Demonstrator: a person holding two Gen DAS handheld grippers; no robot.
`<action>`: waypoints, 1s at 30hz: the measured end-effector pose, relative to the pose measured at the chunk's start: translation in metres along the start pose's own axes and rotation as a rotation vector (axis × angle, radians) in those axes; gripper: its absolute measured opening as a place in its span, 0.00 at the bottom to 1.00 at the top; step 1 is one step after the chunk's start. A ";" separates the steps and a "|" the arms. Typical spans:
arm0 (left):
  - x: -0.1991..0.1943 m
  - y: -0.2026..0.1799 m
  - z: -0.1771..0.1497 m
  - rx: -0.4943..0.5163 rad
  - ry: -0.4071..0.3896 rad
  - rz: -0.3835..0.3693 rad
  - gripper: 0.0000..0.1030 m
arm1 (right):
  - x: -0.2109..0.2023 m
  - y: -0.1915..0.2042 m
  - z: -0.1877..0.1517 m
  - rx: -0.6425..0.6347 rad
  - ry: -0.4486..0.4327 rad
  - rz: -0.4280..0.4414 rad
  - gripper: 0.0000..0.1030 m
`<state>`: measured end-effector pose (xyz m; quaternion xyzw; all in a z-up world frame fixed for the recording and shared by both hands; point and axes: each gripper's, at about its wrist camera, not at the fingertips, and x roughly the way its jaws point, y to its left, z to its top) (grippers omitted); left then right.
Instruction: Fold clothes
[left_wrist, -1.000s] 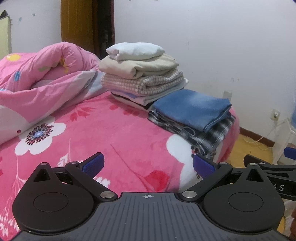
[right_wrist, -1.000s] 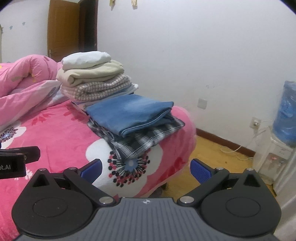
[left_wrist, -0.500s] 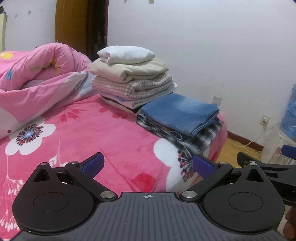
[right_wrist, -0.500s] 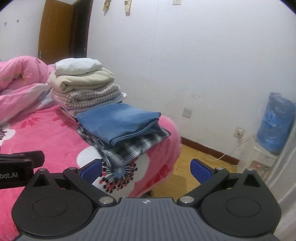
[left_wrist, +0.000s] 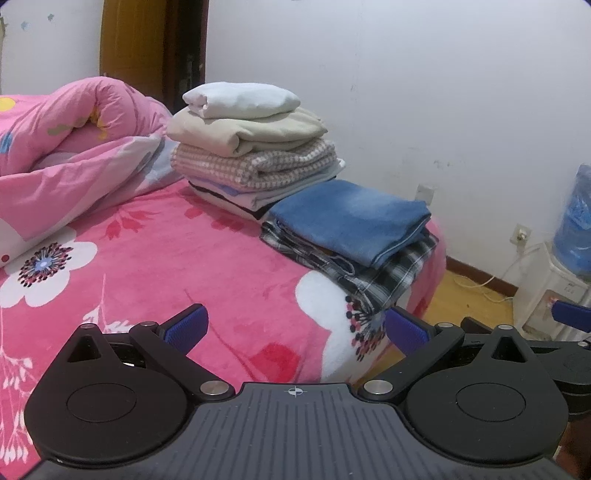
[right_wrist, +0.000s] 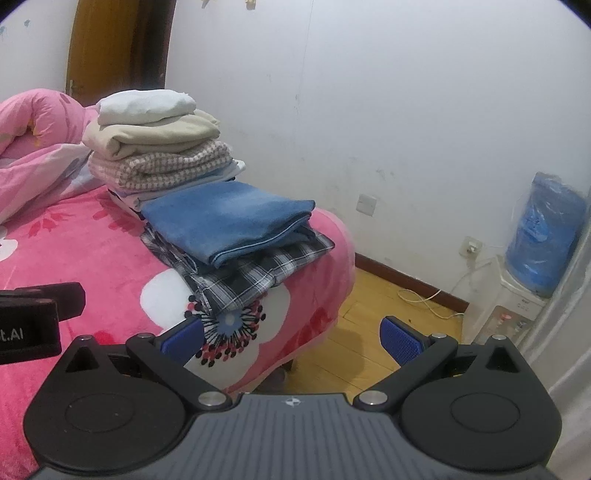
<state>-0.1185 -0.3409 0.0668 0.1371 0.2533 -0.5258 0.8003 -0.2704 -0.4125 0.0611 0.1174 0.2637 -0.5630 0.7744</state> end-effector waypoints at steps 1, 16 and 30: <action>0.000 0.000 0.000 0.001 0.000 0.001 1.00 | 0.001 0.000 0.000 0.002 0.003 0.000 1.00; 0.002 0.003 0.003 -0.001 -0.004 0.018 1.00 | 0.005 -0.006 0.003 0.042 0.040 -0.008 1.00; 0.007 -0.004 0.001 0.022 0.013 0.023 1.00 | 0.001 -0.007 0.005 0.040 0.024 -0.024 1.00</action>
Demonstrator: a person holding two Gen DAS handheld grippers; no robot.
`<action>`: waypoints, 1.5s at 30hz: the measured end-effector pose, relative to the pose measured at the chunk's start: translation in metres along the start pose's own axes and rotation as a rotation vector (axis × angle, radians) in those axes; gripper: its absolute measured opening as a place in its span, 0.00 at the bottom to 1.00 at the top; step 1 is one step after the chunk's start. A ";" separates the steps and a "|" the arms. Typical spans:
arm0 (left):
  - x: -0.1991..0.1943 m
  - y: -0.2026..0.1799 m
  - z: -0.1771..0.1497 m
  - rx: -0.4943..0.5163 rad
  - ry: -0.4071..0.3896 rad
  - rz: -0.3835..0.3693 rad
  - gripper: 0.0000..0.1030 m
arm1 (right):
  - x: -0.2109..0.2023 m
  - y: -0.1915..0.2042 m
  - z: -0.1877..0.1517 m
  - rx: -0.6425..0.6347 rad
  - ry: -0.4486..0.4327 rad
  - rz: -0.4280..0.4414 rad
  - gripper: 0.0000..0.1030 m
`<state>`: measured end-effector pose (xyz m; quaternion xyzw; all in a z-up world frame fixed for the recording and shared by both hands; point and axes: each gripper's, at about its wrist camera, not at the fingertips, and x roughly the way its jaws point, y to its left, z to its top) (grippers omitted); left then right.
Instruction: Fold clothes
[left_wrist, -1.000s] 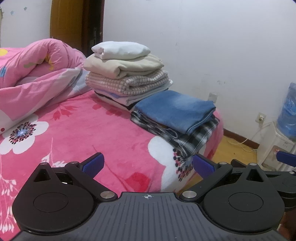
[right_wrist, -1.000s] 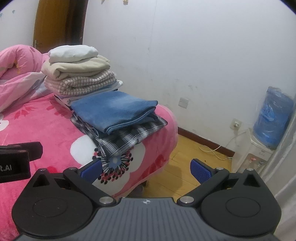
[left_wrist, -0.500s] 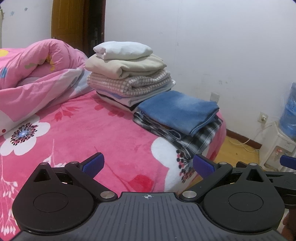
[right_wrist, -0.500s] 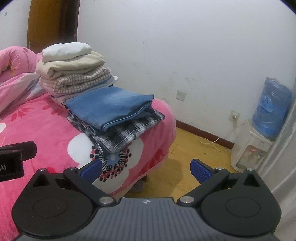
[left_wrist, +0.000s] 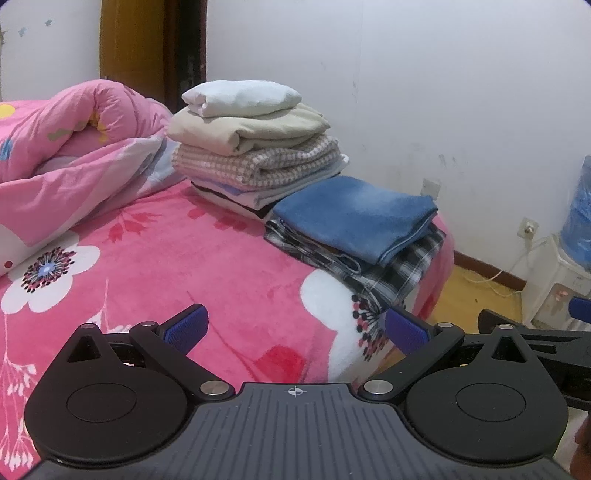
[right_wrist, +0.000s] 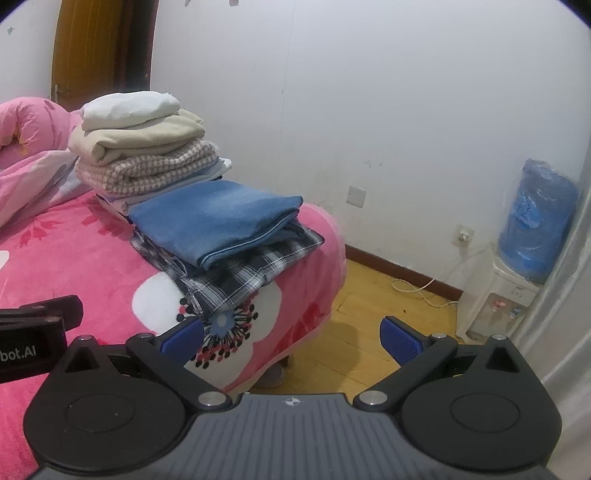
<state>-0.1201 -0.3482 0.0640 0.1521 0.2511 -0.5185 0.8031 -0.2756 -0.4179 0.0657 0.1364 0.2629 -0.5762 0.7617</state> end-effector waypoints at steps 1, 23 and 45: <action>0.000 -0.001 0.000 0.001 0.001 -0.002 1.00 | 0.000 -0.001 0.000 0.001 0.002 0.000 1.00; 0.002 0.003 -0.003 -0.005 0.009 0.015 1.00 | 0.003 0.005 -0.006 -0.017 0.025 0.007 1.00; -0.001 0.002 -0.004 0.001 0.006 0.022 1.00 | 0.003 0.007 -0.008 -0.020 0.027 0.011 1.00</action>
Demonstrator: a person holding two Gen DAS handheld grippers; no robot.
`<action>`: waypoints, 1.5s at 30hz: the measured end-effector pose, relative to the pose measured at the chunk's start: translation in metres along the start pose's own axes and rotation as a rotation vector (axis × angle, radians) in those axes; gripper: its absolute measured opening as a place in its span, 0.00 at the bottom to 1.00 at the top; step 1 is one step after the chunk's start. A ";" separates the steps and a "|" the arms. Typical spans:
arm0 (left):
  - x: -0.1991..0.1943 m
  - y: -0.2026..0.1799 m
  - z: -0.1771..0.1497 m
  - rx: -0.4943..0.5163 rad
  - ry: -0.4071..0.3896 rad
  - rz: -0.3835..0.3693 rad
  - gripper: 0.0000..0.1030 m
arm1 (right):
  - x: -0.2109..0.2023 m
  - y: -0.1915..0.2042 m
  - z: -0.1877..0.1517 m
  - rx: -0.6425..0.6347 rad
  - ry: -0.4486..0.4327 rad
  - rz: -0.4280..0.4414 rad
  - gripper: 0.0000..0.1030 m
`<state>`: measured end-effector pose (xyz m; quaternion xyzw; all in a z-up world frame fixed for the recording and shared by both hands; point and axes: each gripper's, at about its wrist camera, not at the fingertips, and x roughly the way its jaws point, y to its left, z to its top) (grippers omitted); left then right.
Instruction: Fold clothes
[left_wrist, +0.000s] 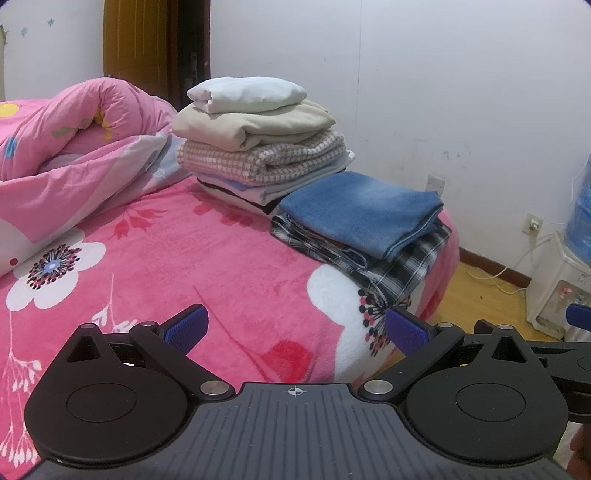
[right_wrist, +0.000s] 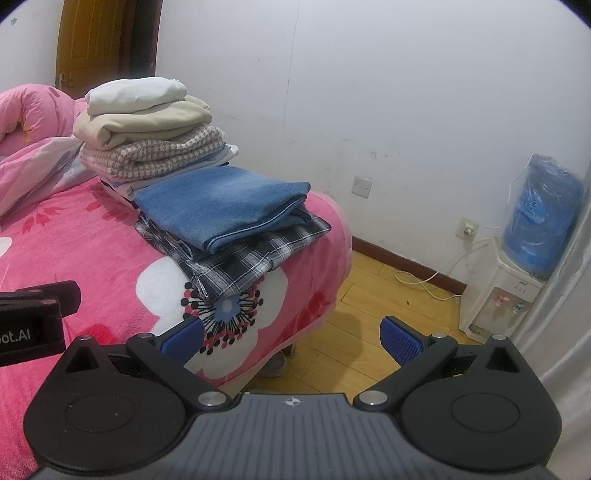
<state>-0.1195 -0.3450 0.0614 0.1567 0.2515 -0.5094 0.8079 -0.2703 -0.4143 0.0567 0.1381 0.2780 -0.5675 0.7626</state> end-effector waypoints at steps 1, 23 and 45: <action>0.000 0.000 0.000 0.001 0.000 0.000 1.00 | 0.000 0.000 0.000 0.000 0.000 0.000 1.00; 0.000 0.000 0.000 0.007 0.000 0.010 1.00 | 0.002 0.000 -0.001 -0.003 0.002 0.001 1.00; 0.001 0.000 0.000 0.012 0.003 0.014 1.00 | 0.003 0.003 -0.002 -0.012 0.010 0.004 1.00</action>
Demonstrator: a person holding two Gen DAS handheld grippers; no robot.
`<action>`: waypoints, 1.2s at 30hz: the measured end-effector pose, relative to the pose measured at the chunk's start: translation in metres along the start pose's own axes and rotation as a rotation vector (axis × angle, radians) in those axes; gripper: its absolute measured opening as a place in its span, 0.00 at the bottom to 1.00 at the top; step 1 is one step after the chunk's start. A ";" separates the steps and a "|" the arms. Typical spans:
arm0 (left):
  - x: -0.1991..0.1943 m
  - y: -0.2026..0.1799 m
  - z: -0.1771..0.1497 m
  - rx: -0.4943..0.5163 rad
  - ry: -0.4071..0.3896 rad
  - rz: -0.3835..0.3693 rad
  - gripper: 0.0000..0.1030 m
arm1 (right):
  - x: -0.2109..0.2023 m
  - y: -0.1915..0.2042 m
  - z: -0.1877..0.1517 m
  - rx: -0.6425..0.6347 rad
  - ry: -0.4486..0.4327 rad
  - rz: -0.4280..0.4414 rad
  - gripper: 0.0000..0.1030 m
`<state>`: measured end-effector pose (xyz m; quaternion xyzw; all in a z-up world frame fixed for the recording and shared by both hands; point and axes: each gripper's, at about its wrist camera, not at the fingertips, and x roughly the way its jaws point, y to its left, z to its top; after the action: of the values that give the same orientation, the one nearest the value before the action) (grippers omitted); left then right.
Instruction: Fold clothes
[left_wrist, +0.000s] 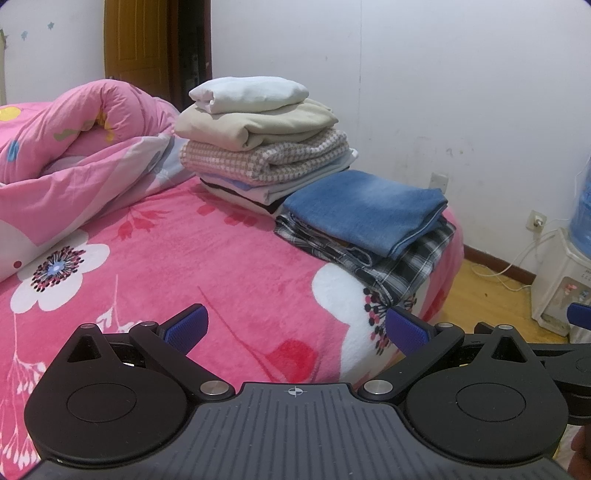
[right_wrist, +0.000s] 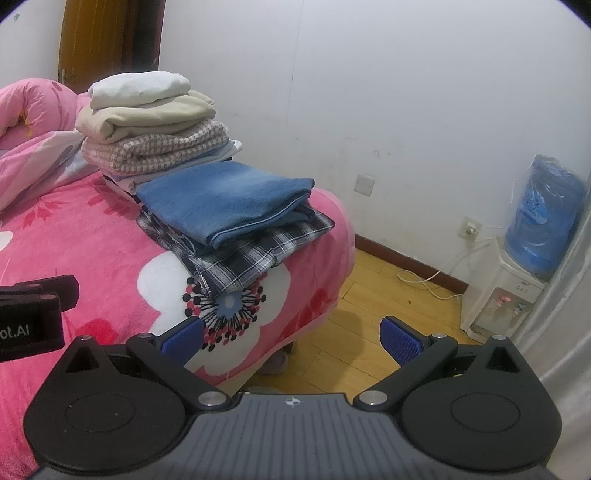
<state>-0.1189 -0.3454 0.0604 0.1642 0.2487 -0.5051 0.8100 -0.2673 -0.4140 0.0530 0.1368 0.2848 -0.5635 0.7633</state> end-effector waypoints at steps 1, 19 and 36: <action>0.000 0.000 0.000 0.001 0.001 0.000 1.00 | 0.000 0.000 0.000 0.001 0.000 0.000 1.00; 0.000 0.000 -0.002 0.001 0.001 0.006 1.00 | 0.001 0.003 -0.002 -0.016 0.004 0.003 1.00; -0.001 0.004 -0.004 -0.004 0.003 0.007 1.00 | 0.002 0.006 -0.002 -0.021 0.006 0.006 1.00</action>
<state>-0.1163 -0.3413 0.0578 0.1643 0.2505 -0.5013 0.8118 -0.2614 -0.4126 0.0500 0.1315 0.2927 -0.5576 0.7656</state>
